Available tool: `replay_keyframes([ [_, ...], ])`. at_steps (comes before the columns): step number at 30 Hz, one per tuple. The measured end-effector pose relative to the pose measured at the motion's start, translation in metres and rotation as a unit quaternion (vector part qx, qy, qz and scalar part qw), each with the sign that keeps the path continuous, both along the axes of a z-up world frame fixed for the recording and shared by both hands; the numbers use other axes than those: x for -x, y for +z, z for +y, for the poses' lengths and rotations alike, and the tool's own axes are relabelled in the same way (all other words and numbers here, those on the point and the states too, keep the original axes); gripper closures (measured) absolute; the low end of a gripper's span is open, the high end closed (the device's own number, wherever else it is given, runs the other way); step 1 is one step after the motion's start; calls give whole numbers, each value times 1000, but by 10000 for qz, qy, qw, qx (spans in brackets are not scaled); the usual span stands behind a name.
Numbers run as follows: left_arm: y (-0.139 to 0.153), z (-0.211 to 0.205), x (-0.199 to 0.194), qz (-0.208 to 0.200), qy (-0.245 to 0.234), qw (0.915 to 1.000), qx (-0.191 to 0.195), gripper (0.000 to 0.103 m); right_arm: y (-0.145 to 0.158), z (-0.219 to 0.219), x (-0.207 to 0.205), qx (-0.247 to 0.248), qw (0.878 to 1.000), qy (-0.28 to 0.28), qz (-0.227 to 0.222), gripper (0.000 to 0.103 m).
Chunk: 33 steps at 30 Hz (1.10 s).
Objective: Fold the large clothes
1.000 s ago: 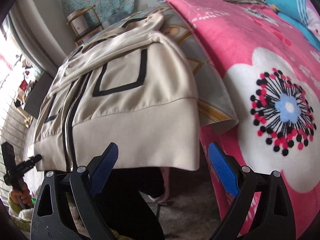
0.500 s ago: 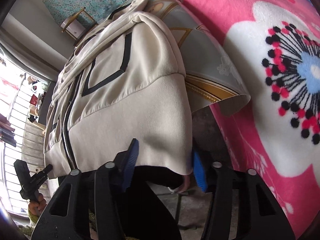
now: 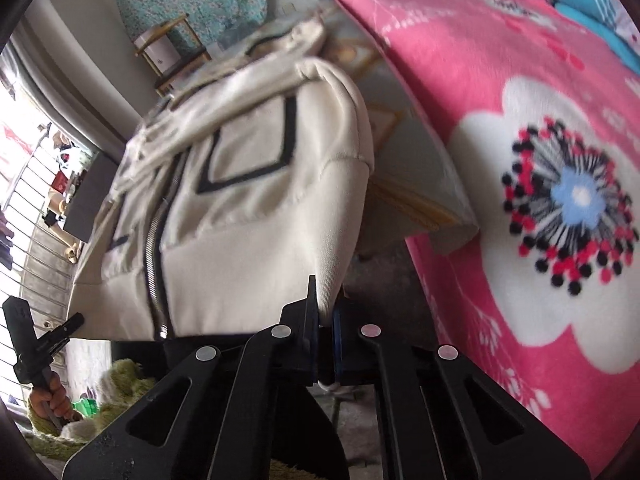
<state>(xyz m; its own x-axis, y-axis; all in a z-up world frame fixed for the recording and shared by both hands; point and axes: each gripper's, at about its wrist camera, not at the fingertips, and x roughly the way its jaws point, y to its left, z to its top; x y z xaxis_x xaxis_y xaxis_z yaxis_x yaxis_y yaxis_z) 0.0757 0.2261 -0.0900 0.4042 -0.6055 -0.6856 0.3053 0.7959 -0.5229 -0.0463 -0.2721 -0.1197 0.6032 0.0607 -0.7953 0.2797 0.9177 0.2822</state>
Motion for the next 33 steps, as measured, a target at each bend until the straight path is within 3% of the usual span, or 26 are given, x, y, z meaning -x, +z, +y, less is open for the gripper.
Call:
replay_keyframes([
  [4,36,-2,-12,-440,-73,9984,337,97,30,2,-8,-52,9991,51,-427,98],
  [9,62,-12,-52,-838,39,9961,288,97,55,-1,-44,24,9964,85,-845,98],
  [16,55,-10,-121,-586,492,9970,103,97,65,-20,-113,-97,9942,-24,-1073,98],
  [21,36,-11,-151,-216,708,9973,3,92,49,-36,-161,-247,9954,-90,-926,96],
  [23,29,-10,-156,-25,742,9972,89,88,38,-43,-174,-388,9958,-185,-805,86],
  [24,28,-9,-157,39,794,9968,113,80,34,-46,-178,-440,9958,-246,-770,81],
  [25,30,-5,-157,5,936,9956,53,65,31,-51,-180,-488,9955,-357,-728,68],
  [26,33,0,-155,-78,1074,9942,6,59,31,-55,-181,-501,9951,-435,-735,59],
  [27,36,6,-154,-140,1158,9932,37,52,33,-59,-178,-477,9943,-518,-800,56],
  [30,46,29,-150,-268,1409,9893,250,49,42,-63,-168,-347,9932,-614,-928,53],
  [33,48,35,-148,-405,1419,9890,-13,49,50,-57,-163,-305,9934,-423,-1025,52],
])
